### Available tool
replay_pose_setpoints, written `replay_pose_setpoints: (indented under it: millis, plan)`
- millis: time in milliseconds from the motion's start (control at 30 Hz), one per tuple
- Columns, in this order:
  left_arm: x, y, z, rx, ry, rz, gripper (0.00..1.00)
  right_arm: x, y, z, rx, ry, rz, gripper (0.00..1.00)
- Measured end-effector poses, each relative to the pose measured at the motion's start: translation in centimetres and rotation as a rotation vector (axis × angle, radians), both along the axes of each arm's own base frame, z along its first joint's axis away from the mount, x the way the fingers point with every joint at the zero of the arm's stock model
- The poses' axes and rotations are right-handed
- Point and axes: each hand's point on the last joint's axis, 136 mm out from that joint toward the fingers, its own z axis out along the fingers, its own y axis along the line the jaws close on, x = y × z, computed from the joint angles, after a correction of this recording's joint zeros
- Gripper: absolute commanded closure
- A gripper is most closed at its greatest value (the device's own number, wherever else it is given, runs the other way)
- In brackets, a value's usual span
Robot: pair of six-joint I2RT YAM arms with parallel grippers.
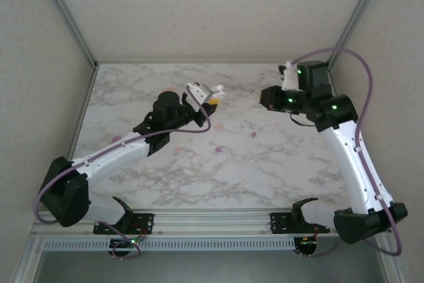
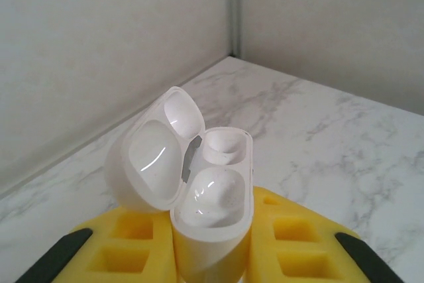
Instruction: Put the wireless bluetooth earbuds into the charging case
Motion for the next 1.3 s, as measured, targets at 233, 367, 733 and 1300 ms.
replay_pose_setpoints:
  millis: [233, 367, 733, 1300]
  plan:
    - [-0.6, 2.5, 2.9, -0.048, -0.055, 0.051, 0.82, -2.6, -5.2, -15.5, -0.189, 0.560, -0.151, 0.88]
    - [-0.8, 2.7, 3.6, -0.058, -0.067, 0.050, 0.82, -4.9, -6.3, -21.5, -0.310, 0.829, -0.135, 0.89]
    - [-1.0, 2.6, 3.6, -0.060, -0.067, 0.042, 0.82, -7.4, -6.8, -28.3, -0.473, 1.162, -0.001, 0.87]
    - [-1.1, 2.7, 3.1, -0.061, -0.052, 0.042, 0.82, -4.5, -6.3, -31.1, -0.546, 1.184, 0.055, 0.76]
